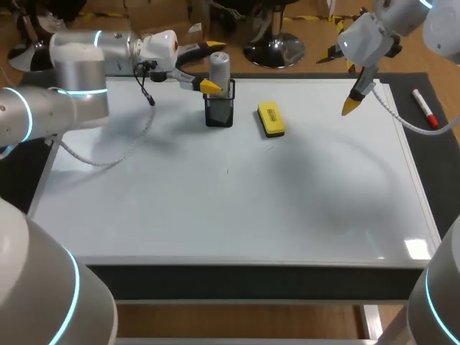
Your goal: Pick up the inspection probe, press it on each red-marked spot on the whiteboard one by one, put down the probe, pick up the eraser, and wipe off all the red marks.
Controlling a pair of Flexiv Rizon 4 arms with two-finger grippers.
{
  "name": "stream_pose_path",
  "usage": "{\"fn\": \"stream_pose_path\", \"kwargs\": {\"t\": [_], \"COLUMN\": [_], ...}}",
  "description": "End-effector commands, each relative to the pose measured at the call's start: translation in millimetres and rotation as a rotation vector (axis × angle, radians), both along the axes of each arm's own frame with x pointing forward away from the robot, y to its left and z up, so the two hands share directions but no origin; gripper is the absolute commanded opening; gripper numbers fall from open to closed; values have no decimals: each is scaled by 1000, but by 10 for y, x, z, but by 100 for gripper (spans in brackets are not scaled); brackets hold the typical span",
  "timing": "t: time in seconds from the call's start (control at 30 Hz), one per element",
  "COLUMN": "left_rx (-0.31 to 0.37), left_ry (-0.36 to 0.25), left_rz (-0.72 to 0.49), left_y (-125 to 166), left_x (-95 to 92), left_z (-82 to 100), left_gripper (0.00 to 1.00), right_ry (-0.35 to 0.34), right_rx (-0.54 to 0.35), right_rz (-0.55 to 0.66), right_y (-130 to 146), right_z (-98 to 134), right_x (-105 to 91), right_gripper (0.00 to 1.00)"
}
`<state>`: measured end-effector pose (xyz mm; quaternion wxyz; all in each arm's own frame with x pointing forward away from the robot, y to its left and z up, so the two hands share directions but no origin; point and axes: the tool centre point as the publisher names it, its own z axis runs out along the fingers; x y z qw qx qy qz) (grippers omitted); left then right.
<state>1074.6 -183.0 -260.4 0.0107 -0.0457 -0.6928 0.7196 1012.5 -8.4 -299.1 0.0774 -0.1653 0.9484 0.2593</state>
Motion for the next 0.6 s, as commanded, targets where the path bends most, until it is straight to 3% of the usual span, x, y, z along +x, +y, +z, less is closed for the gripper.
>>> {"fn": "stream_pose_path", "kwargs": {"t": [0.03, 0.6], "left_rx": [156, 437], "left_ry": [-32, -111], "left_rz": [49, 178], "left_y": [73, 320], "left_x": [-152, -318], "left_z": [119, 35], "left_gripper": [100, 100], "right_ry": [1, 1], "right_rx": [-4, -4], "right_rz": [1, 1], "right_y": [-1, -1], "right_z": [4, 4], "right_x": [5, 5], "right_gripper": [100, 100]}}
